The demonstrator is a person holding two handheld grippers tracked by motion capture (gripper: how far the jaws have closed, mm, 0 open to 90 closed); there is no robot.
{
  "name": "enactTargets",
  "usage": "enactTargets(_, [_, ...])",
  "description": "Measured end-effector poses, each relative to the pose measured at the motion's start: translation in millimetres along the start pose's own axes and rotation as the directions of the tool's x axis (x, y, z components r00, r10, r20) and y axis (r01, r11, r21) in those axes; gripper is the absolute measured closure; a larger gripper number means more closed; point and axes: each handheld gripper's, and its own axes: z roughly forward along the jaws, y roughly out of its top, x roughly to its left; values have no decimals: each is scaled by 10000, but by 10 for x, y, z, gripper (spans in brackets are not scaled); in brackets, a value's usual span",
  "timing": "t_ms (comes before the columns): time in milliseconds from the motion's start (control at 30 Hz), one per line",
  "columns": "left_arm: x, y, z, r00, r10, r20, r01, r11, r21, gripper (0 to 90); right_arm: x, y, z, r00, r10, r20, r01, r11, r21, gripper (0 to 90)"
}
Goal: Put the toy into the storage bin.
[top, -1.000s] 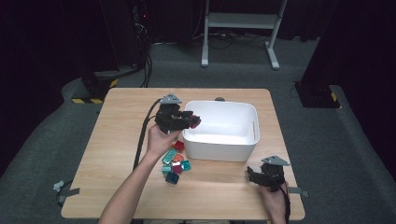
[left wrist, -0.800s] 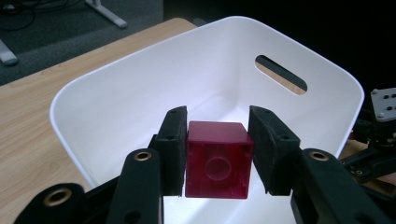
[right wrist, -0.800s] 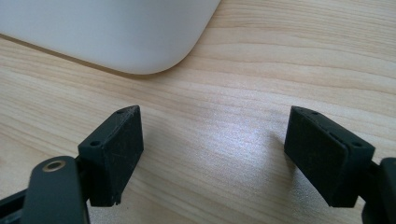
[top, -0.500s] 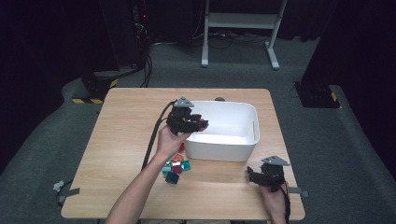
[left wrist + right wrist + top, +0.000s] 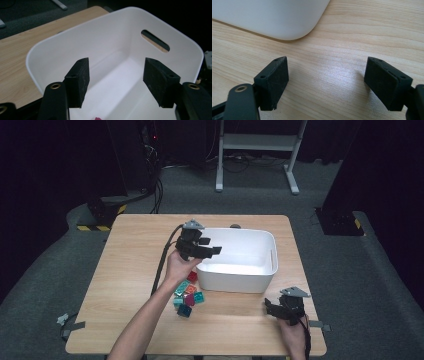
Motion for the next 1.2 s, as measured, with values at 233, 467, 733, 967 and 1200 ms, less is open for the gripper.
enactTargets(233, [4,35,-140,9988,122,-479,-147,9985,-521,367,0,-1,-2,10000,-20,-3,20,10000,7,201])
enactTargets(467, [5,-52,-283,9918,571,-1140,-639,9963,-575,368,5,-2,-3,10000,-27,-39,27,10000,-6,205])
enactTargets(733, [40,-255,-504,9873,383,-1543,-534,9941,-944,369,4,-2,-3,10000,-41,-41,41,10000,-2,205])
enactTargets(967, [70,-388,-649,9776,406,-2065,-640,9921,-1081,371,5,0,-2,10000,-36,-31,36,10000,-7,205])
enactTargets(1200, [102,-571,-730,9694,299,-2437,-575,9926,-1069,371,5,0,-2,10000,-32,-34,32,10000,-6,205])
